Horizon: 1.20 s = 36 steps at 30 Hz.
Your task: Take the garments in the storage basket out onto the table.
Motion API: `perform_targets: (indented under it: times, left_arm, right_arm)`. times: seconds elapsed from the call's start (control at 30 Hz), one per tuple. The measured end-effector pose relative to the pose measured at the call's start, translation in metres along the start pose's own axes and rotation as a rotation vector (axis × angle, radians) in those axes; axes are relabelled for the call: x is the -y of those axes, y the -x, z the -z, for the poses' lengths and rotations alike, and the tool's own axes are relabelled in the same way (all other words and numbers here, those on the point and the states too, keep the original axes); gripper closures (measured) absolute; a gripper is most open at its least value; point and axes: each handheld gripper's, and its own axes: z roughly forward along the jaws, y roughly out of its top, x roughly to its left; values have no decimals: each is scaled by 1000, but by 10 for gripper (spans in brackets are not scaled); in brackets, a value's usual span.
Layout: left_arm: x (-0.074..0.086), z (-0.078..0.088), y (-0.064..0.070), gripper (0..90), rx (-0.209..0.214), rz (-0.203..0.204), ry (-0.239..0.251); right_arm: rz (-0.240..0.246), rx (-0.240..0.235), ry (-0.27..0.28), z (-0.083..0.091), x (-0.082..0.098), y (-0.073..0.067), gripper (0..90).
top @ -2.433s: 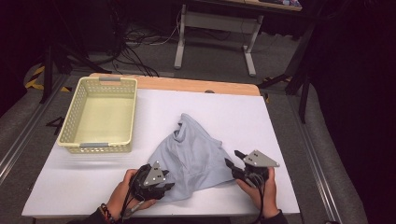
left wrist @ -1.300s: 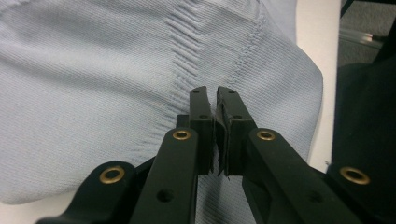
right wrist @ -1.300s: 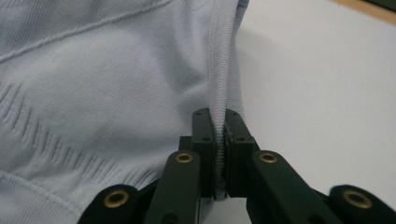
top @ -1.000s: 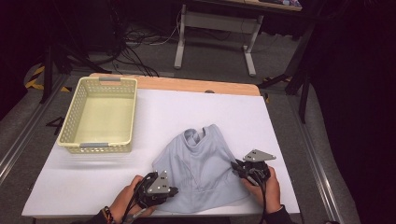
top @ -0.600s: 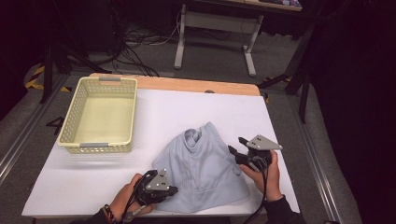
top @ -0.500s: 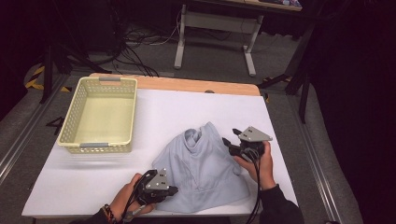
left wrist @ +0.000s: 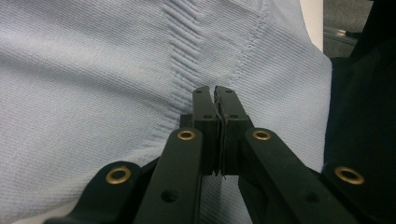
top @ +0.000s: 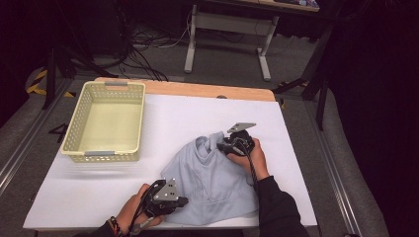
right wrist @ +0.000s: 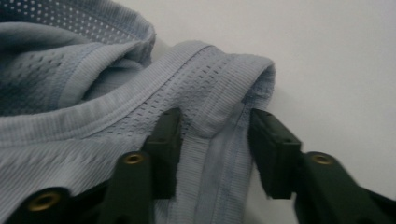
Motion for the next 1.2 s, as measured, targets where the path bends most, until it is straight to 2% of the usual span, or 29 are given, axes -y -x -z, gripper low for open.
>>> perform_targets:
  times: [0.03,0.13,0.17,0.2,0.23,0.33,0.37,0.43,0.53,0.6,0.63,0.67,0.73,0.77,0.8,0.83,0.87,0.9,0.93,0.97,1.0,1.03,1.07,1.13,1.2]
  left_arm:
    - [0,0,0,882,-2,-2,-2]
    - [-1,1,1,882,-12,-4,-10]
    - [-1,1,1,881,-12,-4,-10]
    - [-1,0,2,880,-18,-7,-4]
    - [-1,0,2,880,-18,-7,-4]
    - [-1,1,2,881,-20,-7,-10]
    - [-2,0,2,881,-20,6,-7]
    - [-2,0,3,882,-22,6,-7]
    - [-3,1,3,882,-28,-19,-19]
    - [-3,1,4,881,-35,-18,-21]
    - [-3,1,4,881,-38,-20,-16]
    - [-3,3,5,882,-52,-18,-10]
    - [-5,6,6,894,-67,-30,25]
    - [-5,6,6,895,-67,-30,25]
    - [-8,11,7,895,-74,-32,50]
    - [-8,11,7,895,-74,-32,50]
    - [-11,17,7,897,-80,-31,81]
    - [-11,17,7,881,-80,-31,81]
    - [-15,24,5,855,-113,0,126]
    - [-15,24,5,814,-113,0,126]
    - [-18,30,1,750,-147,28,155]
    - [-20,33,-2,750,-166,42,171]
    - [-28,40,-11,654,-213,86,203]
    - [-39,44,-22,560,-264,116,217]
    - [-54,44,-31,530,-302,141,235]
  right_arm:
    - [3,-12,0,1,1,0,693]
    - [29,1,11,5,3,-5,802]
    - [29,1,11,5,3,-5,802]
    - [43,30,17,10,4,-6,884]
    - [45,42,30,15,5,-6,886]
    - [36,31,70,24,6,-6,888]
    - [40,50,89,31,7,-7,888]
    - [32,57,121,38,8,-7,888]
    - [40,94,141,42,7,-8,890]
    - [43,134,153,46,8,-7,890]
    - [43,134,153,46,8,-7,890]
    - [29,171,180,54,10,-4,892]
    - [10,201,203,61,14,0,892]
    - [10,201,203,61,14,0,892]
    - [21,238,199,66,18,2,892]
    - [33,260,183,67,20,3,893]
    - [37,274,175,68,22,5,893]
    - [37,274,175,68,22,5,893]
    - [14,263,183,70,26,9,892]
    - [14,263,183,70,26,9,892]
    - [-7,254,194,72,30,11,893]
    - [-7,254,194,72,30,11,893]
    - [-14,246,205,74,31,11,893]
    - [-13,245,208,74,31,9,893]
    - [-10,246,212,74,31,8,892]
